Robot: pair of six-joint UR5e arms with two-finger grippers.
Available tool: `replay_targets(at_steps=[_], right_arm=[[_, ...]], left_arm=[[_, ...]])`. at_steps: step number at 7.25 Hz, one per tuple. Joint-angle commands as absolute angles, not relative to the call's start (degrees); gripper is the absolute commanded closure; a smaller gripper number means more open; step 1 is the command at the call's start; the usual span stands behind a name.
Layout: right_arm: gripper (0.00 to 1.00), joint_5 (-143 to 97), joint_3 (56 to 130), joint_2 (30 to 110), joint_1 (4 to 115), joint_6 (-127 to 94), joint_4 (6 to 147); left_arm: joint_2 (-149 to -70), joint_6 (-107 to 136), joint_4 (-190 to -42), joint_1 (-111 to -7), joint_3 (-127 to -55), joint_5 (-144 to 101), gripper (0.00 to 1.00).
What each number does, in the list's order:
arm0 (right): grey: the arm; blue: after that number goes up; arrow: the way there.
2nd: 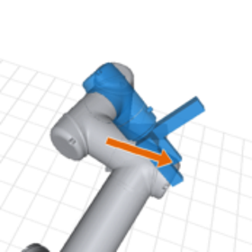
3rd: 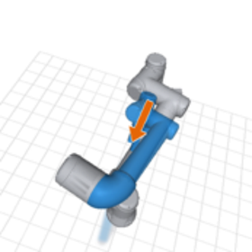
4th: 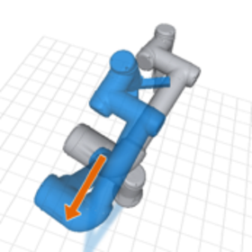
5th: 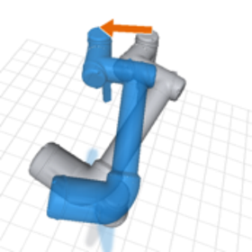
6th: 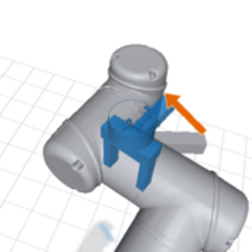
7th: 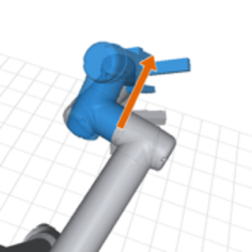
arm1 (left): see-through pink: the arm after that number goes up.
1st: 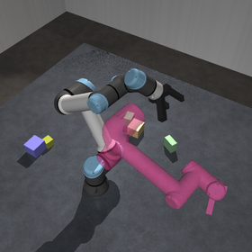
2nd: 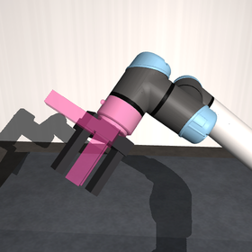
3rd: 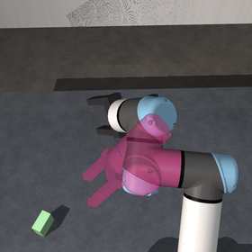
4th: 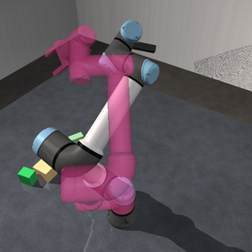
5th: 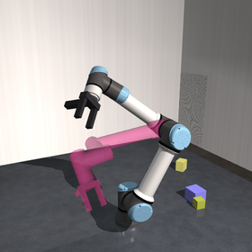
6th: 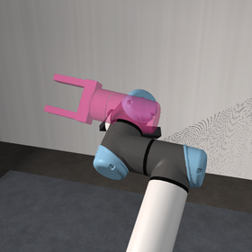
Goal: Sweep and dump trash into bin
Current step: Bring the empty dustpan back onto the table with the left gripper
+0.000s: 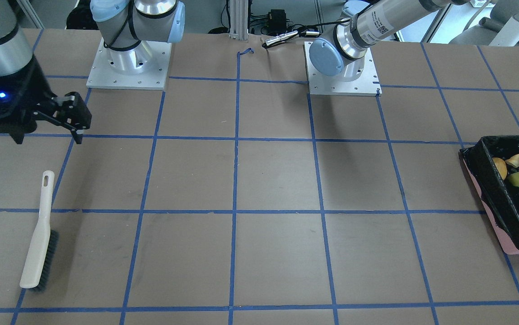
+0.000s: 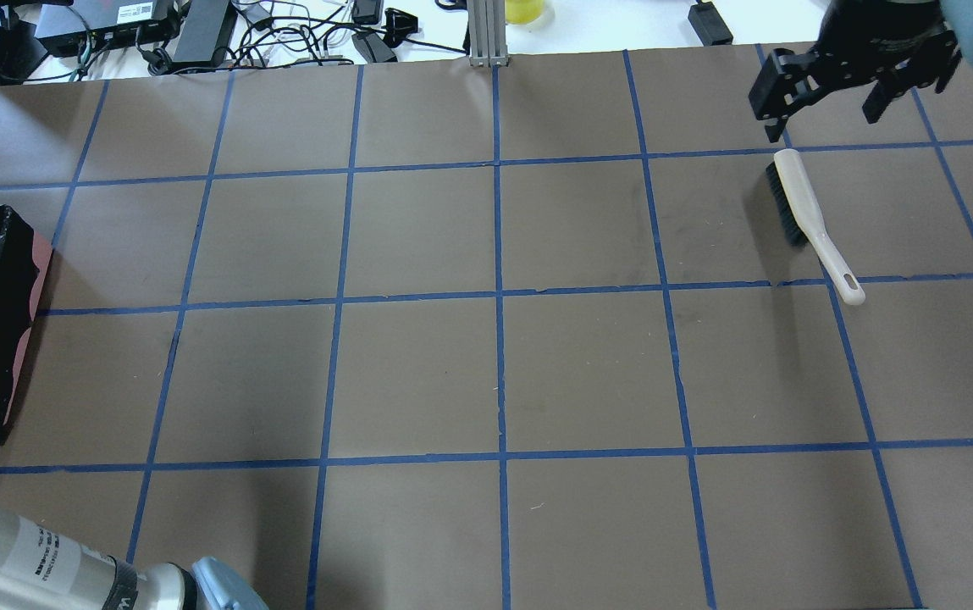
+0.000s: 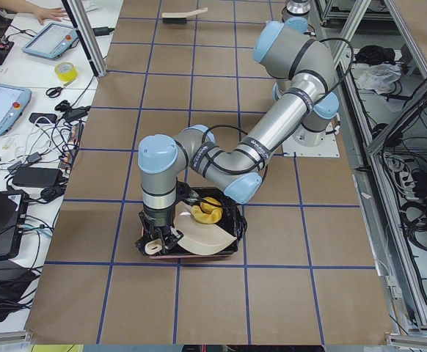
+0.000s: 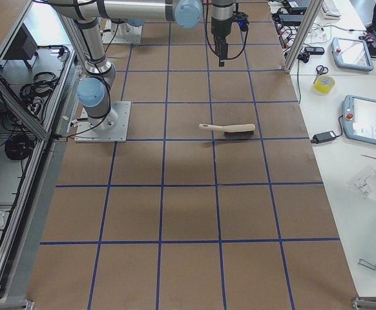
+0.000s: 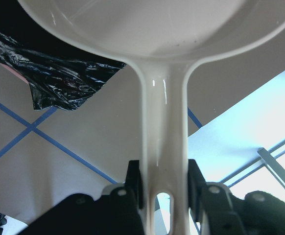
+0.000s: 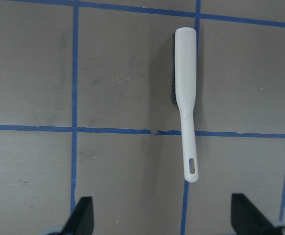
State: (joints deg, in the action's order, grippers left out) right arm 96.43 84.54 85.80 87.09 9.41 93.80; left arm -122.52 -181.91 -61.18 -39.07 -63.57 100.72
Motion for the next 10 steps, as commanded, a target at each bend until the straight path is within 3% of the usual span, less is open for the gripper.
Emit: replay_targets(at_steps=[1, 4, 7, 10], right_arm=[[0.0, 94.2, 85.5, 89.5, 89.4, 8.7, 93.6], [0.0, 92.8, 86.3, 93.7, 89.3, 8.4, 94.7], [0.0, 91.2, 87.7, 93.0, 89.2, 6.7, 94.0], [0.0, 90.1, 88.4, 93.2, 89.3, 6.3, 93.9]], left_arm=[[-120.4, -183.1, -58.5, -39.3, -65.1, 100.5, 1.0], [-118.7, -183.1, -55.6, -39.9, -65.9, 100.6, 1.0], [-117.8, -172.9, -75.4, -40.7, -59.4, 95.0, 1.0], [-117.7, -153.5, -88.7, -49.6, -54.9, 93.3, 1.0]])
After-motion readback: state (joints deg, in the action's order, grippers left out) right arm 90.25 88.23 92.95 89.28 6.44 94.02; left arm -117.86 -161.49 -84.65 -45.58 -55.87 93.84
